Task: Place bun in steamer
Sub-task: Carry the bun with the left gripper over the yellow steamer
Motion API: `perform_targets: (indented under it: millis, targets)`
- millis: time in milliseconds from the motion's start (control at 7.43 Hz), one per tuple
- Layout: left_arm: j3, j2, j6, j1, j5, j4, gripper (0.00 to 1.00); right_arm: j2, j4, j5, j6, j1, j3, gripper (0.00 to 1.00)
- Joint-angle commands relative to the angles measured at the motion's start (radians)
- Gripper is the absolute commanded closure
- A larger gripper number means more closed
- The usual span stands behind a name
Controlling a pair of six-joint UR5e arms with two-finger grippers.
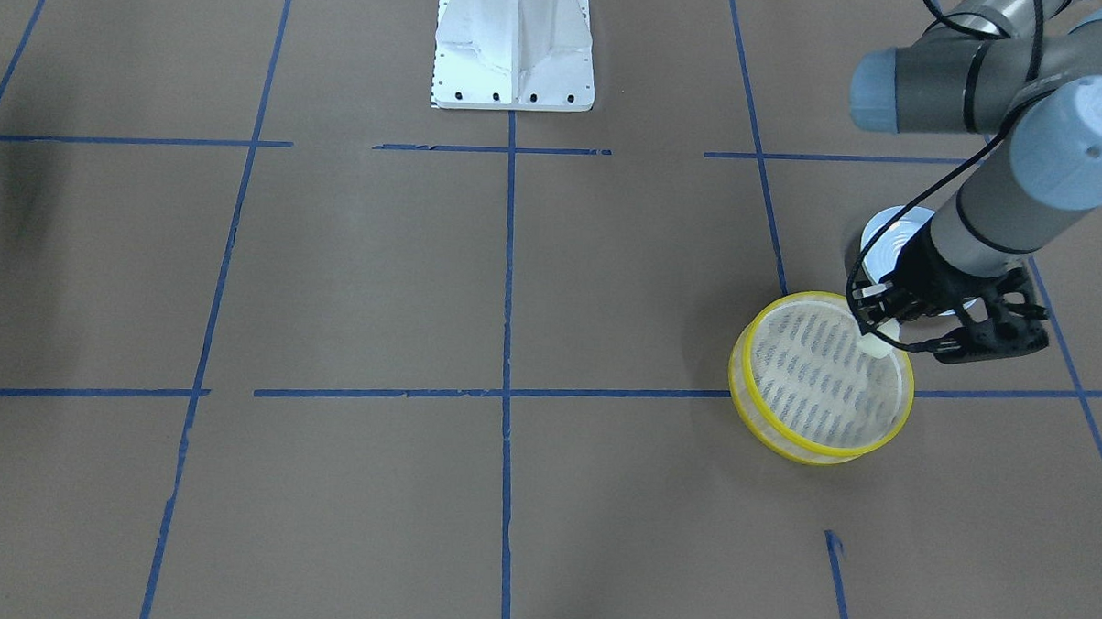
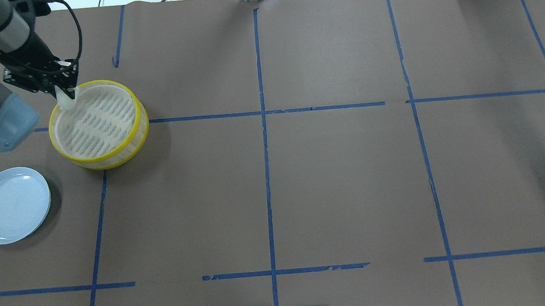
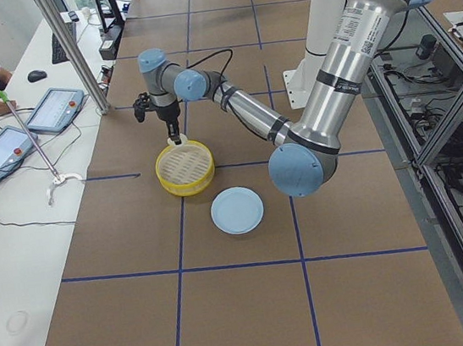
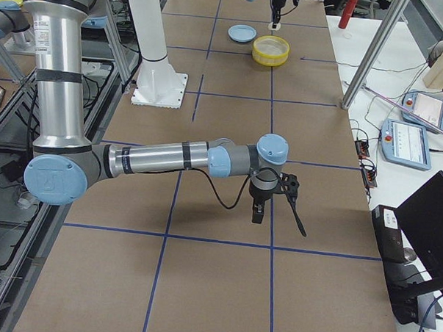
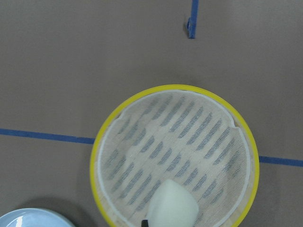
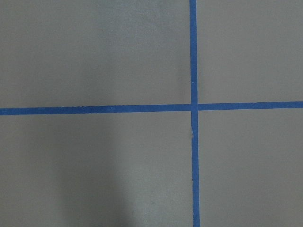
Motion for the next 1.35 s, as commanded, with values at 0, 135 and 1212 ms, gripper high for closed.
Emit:
perform_targets:
  millis: [0,135,1212]
  targets:
    - [0.123,0.002,-0.085,0.056,0.003,-0.184,0.69,0.0,0.0,0.0,0.0,0.0,0.0,0.0]
    - [0.134,0.006,-0.096,0.07,0.006,-0.201,0.69,0.0,0.0,0.0,0.0,0.0,0.0,0.0]
    - [0.188,0.053,-0.09,0.101,0.012,-0.287,0.0,0.0,0.0,0.0,0.0,0.0,0.0,0.0]
